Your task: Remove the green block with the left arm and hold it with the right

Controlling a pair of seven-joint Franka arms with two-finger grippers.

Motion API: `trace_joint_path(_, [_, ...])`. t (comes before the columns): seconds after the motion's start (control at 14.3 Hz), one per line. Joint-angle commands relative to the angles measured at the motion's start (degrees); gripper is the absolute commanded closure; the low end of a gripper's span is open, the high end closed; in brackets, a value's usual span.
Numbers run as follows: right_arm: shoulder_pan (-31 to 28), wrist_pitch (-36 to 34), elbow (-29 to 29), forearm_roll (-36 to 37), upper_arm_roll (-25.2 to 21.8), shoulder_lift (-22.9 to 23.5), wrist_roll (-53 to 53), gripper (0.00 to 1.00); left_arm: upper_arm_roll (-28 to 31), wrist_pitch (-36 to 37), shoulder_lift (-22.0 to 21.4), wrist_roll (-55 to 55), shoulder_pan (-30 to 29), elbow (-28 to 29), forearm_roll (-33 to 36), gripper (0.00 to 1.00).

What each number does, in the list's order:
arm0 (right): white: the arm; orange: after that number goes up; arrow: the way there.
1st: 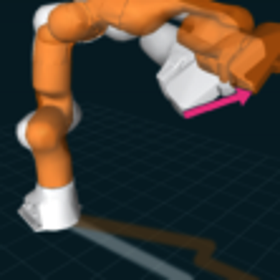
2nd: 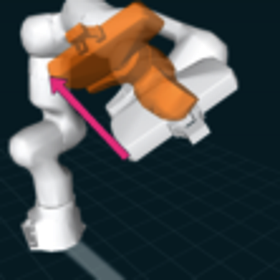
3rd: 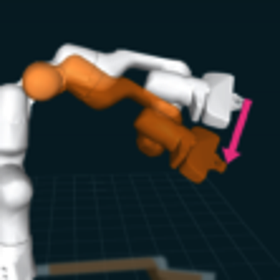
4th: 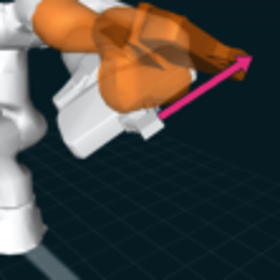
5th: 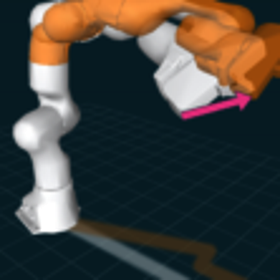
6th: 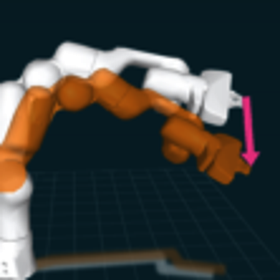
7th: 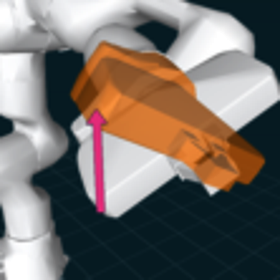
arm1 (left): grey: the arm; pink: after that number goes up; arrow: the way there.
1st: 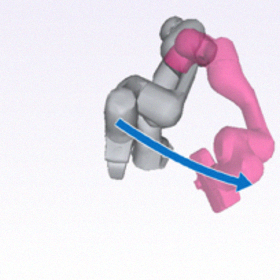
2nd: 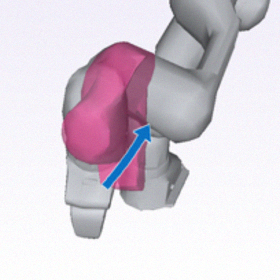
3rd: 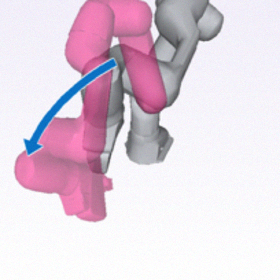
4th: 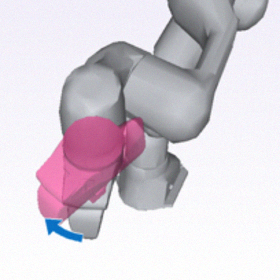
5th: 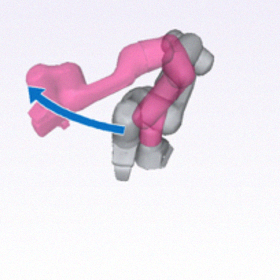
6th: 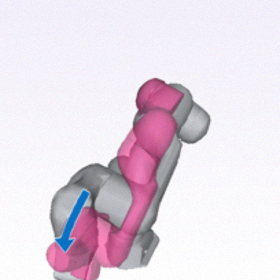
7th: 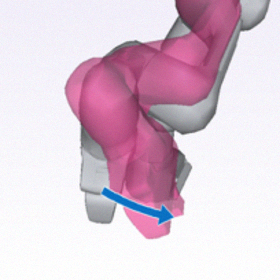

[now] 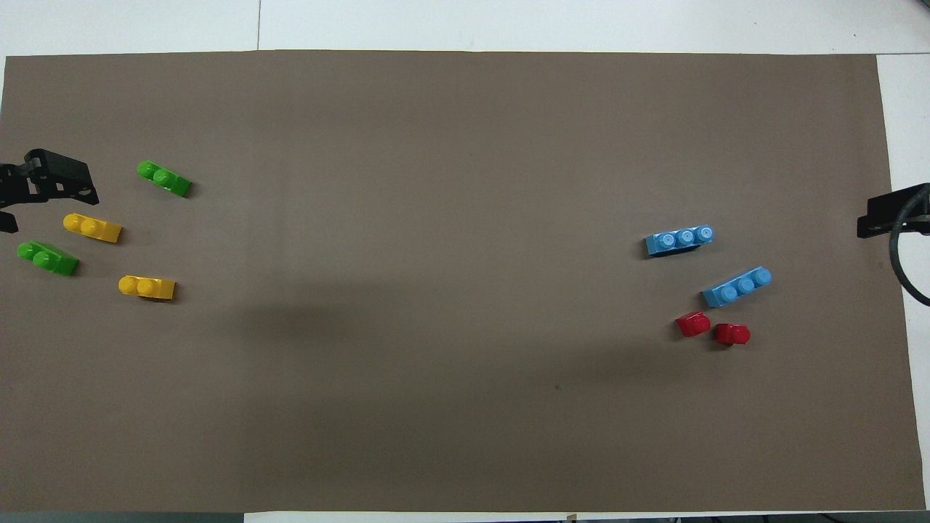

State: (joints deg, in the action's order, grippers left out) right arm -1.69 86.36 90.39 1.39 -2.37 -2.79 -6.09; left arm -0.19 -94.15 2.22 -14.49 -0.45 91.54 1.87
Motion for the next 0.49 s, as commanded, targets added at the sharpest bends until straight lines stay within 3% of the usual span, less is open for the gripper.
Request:
trace_joint_path(0.0, [-0.33,-0.93,-0.82,0.63,0.26,0.50,1.25,0.00,0.11,5.54,-2.12,6.56,0.27,0.57,-1.26,0.00])
trace_joint_path(0.42, [-0.94,-1.11,-0.74,0.63,0.08,0.41,0.99,0.00,0.11,7.32,-7.57,9.92,1.24,6.11,-1.35,0.00])
